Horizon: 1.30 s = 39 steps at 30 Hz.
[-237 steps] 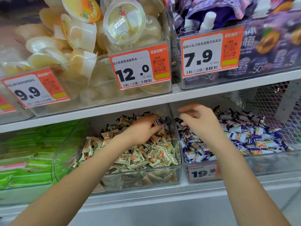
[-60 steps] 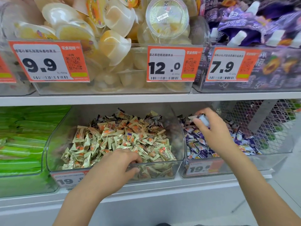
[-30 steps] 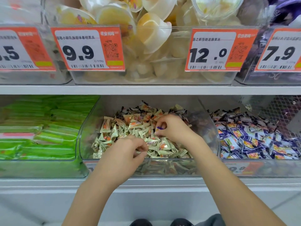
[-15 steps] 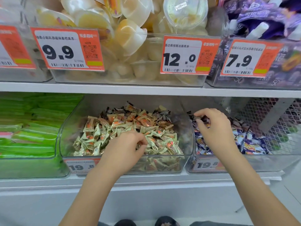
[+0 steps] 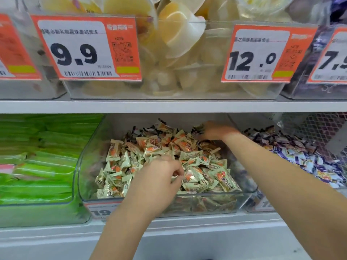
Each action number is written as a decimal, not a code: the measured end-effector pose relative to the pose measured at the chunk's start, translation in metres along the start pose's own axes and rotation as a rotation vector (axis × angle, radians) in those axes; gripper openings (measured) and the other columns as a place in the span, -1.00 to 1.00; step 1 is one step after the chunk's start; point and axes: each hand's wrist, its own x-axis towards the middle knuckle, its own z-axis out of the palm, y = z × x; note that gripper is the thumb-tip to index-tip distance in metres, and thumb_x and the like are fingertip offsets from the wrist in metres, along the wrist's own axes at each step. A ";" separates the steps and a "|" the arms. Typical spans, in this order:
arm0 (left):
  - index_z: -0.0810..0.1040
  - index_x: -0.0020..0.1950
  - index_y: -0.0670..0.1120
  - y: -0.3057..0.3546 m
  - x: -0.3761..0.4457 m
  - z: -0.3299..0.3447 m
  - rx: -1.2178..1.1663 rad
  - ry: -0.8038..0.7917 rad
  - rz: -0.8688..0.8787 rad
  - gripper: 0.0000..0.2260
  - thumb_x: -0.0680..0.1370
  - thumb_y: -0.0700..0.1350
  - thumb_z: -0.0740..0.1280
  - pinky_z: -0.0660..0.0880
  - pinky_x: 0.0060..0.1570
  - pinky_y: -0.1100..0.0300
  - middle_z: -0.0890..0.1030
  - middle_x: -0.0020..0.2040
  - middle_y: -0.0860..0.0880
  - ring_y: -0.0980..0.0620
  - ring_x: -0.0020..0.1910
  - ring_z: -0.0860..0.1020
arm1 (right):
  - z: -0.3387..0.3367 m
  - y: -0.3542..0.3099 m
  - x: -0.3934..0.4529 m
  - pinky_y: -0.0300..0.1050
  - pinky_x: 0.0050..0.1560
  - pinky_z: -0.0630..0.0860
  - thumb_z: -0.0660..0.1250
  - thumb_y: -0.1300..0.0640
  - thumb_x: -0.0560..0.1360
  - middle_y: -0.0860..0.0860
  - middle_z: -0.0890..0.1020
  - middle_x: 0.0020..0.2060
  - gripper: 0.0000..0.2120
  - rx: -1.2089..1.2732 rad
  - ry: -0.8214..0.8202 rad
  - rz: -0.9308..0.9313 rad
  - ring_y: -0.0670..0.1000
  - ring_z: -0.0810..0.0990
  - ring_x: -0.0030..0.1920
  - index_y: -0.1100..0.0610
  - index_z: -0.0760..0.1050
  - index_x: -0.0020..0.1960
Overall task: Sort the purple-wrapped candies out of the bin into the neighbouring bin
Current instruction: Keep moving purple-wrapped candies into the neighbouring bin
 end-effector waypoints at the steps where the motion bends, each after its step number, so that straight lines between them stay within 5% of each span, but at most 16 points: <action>1: 0.58 0.00 0.10 -0.001 -0.001 0.000 -0.008 -0.002 0.003 -0.89 0.56 -0.01 0.26 0.53 -0.07 0.21 0.50 -0.01 0.21 0.25 -0.12 0.49 | 0.001 0.000 0.005 -0.20 -0.02 0.36 0.23 -0.17 0.56 0.14 0.50 0.26 -0.45 -0.031 -0.032 0.002 0.12 0.52 0.17 0.22 0.38 0.35; 3: 0.57 0.01 0.10 -0.003 -0.003 -0.001 -0.044 -0.008 0.008 -0.90 0.57 -0.03 0.26 0.52 -0.01 0.21 0.50 0.04 0.20 0.22 -0.04 0.51 | 0.003 0.001 0.016 -0.28 -0.19 0.39 0.21 -0.20 0.55 0.10 0.55 0.04 -0.55 -0.045 -0.080 0.051 0.04 0.56 -0.07 0.17 0.48 0.14; 5: 0.58 0.01 0.09 -0.007 -0.005 -0.002 -0.071 -0.020 0.010 -0.89 0.57 -0.04 0.27 0.52 0.00 0.22 0.50 0.03 0.18 0.21 -0.04 0.51 | 0.003 0.005 0.024 -0.33 -0.43 0.36 0.30 -0.13 0.52 -0.02 0.48 -0.23 -0.73 -0.033 -0.093 0.097 -0.08 0.39 -0.36 0.07 0.42 -0.16; 6: 0.58 0.02 0.08 -0.009 -0.005 -0.002 -0.076 -0.029 0.015 -0.89 0.57 -0.04 0.27 0.52 -0.01 0.22 0.51 -0.01 0.18 0.21 -0.07 0.51 | 0.002 0.006 0.027 -0.29 -0.39 0.41 0.36 -0.08 0.48 -0.03 0.50 -0.24 -0.77 -0.023 -0.087 0.122 -0.08 0.39 -0.36 0.05 0.43 -0.18; 8: 0.57 0.03 0.09 -0.011 -0.007 -0.003 -0.077 -0.040 0.031 -0.88 0.57 -0.03 0.26 0.50 0.01 0.24 0.50 -0.04 0.16 0.22 -0.08 0.48 | 0.003 0.009 0.031 -0.09 -0.05 0.54 0.44 -0.02 0.40 0.07 0.60 0.00 -0.69 0.015 -0.071 0.143 0.03 0.56 -0.11 0.08 0.53 0.07; 11: 0.57 0.01 0.09 -0.012 -0.010 -0.003 -0.072 -0.048 0.059 -0.88 0.58 -0.02 0.23 0.44 0.05 0.25 0.50 -0.06 0.16 0.20 -0.04 0.45 | 0.008 0.004 0.031 0.05 0.19 0.52 0.45 0.02 0.42 0.12 0.49 0.28 -0.38 0.088 -0.125 0.179 0.15 0.54 0.18 0.15 0.34 0.40; 14: 0.56 0.01 0.08 -0.013 -0.011 -0.004 -0.073 -0.061 0.059 -0.87 0.59 -0.01 0.22 0.39 0.10 0.25 0.50 -0.04 0.15 0.18 0.01 0.42 | 0.015 0.001 0.035 -0.04 0.07 0.56 0.34 -0.01 0.47 0.09 0.51 0.22 -0.41 0.040 -0.117 0.184 0.07 0.56 0.05 0.13 0.25 0.43; 18: 0.55 0.05 0.08 -0.013 -0.012 -0.005 -0.053 -0.070 0.066 -0.85 0.61 -0.01 0.20 0.35 0.13 0.25 0.52 0.01 0.15 0.15 0.06 0.40 | 0.021 0.004 0.037 -0.22 -0.36 0.42 0.24 -0.06 0.51 0.01 0.56 -0.15 -0.77 -0.003 -0.112 0.223 -0.04 0.52 -0.27 0.11 0.45 0.00; 25: 0.56 0.03 0.07 -0.013 -0.006 -0.001 -0.020 -0.077 0.067 -0.86 0.59 -0.04 0.20 0.37 0.12 0.20 0.52 -0.04 0.15 0.13 0.03 0.42 | 0.030 0.018 0.041 0.02 -0.12 0.65 0.38 -0.07 0.43 0.06 0.67 -0.17 -0.70 0.409 -0.166 0.163 0.10 0.68 -0.17 0.10 0.55 0.05; 28: 0.56 -0.03 0.08 -0.013 -0.003 0.000 -0.030 -0.083 0.054 -0.88 0.57 -0.05 0.23 0.40 0.05 0.20 0.51 -0.11 0.15 0.15 -0.04 0.44 | 0.025 0.013 0.031 -0.25 -0.38 0.54 0.42 -0.06 0.42 -0.08 0.64 -0.27 -0.81 0.471 -0.100 0.074 -0.07 0.64 -0.31 -0.02 0.47 -0.09; 31: 0.56 -0.07 0.07 -0.013 -0.002 0.000 -0.054 -0.076 0.041 -0.90 0.56 -0.07 0.25 0.44 -0.04 0.24 0.50 -0.16 0.15 0.18 -0.14 0.48 | 0.009 0.001 0.012 -0.39 -0.35 0.49 0.47 0.00 0.41 -0.09 0.63 -0.10 -0.81 0.500 -0.038 -0.096 -0.19 0.58 -0.20 -0.06 0.49 -0.06; 34: 0.56 -0.08 0.07 -0.011 -0.001 -0.001 -0.107 -0.005 -0.004 -0.90 0.56 -0.09 0.27 0.52 -0.15 0.22 0.49 -0.19 0.16 0.21 -0.22 0.49 | -0.008 -0.009 -0.017 -0.45 -0.36 0.43 0.47 0.07 0.39 -0.11 0.59 -0.07 -0.66 0.417 0.021 -0.169 -0.27 0.49 -0.22 0.04 0.48 0.11; 39: 0.50 0.09 0.14 -0.003 0.006 -0.005 -0.239 0.246 -0.020 -0.85 0.54 -0.04 0.31 0.41 -0.30 0.37 0.45 -0.14 0.24 0.33 -0.21 0.45 | -0.016 -0.012 -0.062 -0.33 -0.15 0.39 0.51 -0.17 0.31 -0.12 0.45 0.23 -0.24 0.301 0.065 -0.158 -0.17 0.46 -0.10 -0.03 0.29 0.41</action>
